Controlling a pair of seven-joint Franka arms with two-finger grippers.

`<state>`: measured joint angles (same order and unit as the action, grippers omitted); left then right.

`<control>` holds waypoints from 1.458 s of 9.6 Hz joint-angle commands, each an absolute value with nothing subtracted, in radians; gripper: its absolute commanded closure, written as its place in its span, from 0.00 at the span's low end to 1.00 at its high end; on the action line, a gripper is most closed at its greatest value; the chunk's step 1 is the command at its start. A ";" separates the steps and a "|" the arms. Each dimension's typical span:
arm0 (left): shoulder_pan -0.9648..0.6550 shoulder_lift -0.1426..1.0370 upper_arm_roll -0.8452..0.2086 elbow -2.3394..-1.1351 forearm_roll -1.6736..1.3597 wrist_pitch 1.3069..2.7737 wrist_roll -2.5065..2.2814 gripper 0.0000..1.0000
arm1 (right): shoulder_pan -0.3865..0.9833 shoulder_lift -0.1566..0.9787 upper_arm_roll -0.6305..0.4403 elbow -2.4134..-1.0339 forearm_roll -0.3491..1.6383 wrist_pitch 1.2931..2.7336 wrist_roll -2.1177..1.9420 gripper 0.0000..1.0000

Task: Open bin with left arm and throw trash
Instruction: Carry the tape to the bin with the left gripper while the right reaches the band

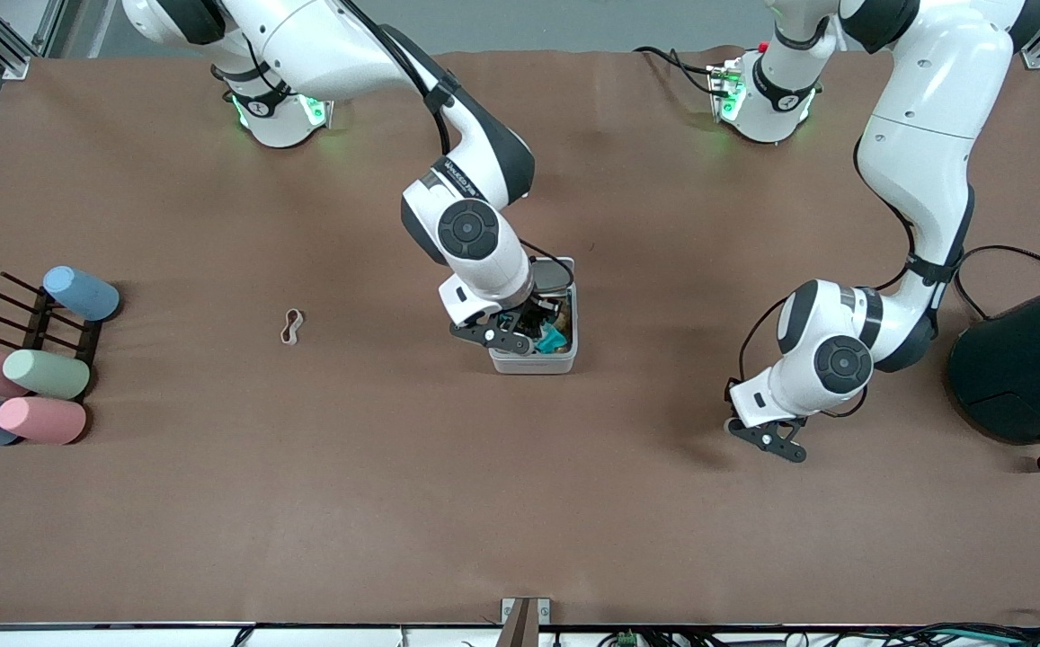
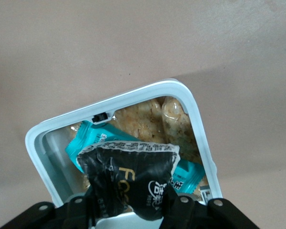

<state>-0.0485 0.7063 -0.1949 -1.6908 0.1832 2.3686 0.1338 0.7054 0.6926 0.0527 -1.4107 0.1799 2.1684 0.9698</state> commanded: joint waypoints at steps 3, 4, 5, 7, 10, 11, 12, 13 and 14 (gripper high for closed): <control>-0.043 0.585 -0.363 -1.585 0.124 2.099 -0.094 1.00 | 0.674 0.670 0.046 -1.407 0.186 2.082 0.956 0.01; -0.049 0.572 -0.408 -1.583 0.120 2.094 -0.179 1.00 | 0.670 0.654 0.045 -1.407 0.186 2.071 0.956 0.01; -0.054 0.569 -0.455 -1.585 0.121 2.094 -0.286 1.00 | 0.654 0.626 0.043 -1.404 0.189 2.030 0.956 0.01; -0.063 0.575 -0.552 -1.583 0.127 2.094 -0.522 1.00 | 0.550 0.534 0.051 -1.401 0.198 1.892 0.940 0.01; -0.173 0.609 -0.566 -1.569 0.144 2.117 -0.691 1.00 | 0.381 0.503 0.043 -1.443 0.213 1.764 0.811 0.01; -0.198 0.621 -0.566 -1.565 0.165 2.124 -0.734 1.00 | 0.318 0.468 0.041 -1.535 0.200 1.767 0.743 0.01; -0.216 0.633 -0.566 -1.565 0.202 2.137 -0.768 1.00 | 0.252 0.433 0.040 -1.642 0.178 1.813 0.645 0.01; -0.216 0.647 -0.566 -1.566 0.247 2.155 -0.797 1.00 | 0.182 0.420 0.041 -1.763 0.132 1.912 0.549 0.01; -0.216 0.655 -0.566 -1.568 0.285 2.155 -0.808 0.99 | 0.135 0.422 0.040 -1.878 0.095 2.040 0.482 0.01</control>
<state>-0.2226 0.6375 -0.5636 -1.5833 0.2370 2.1486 -0.7850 0.1950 0.4910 0.0218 -1.6729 0.1336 1.9071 0.5573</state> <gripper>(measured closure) 0.493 0.004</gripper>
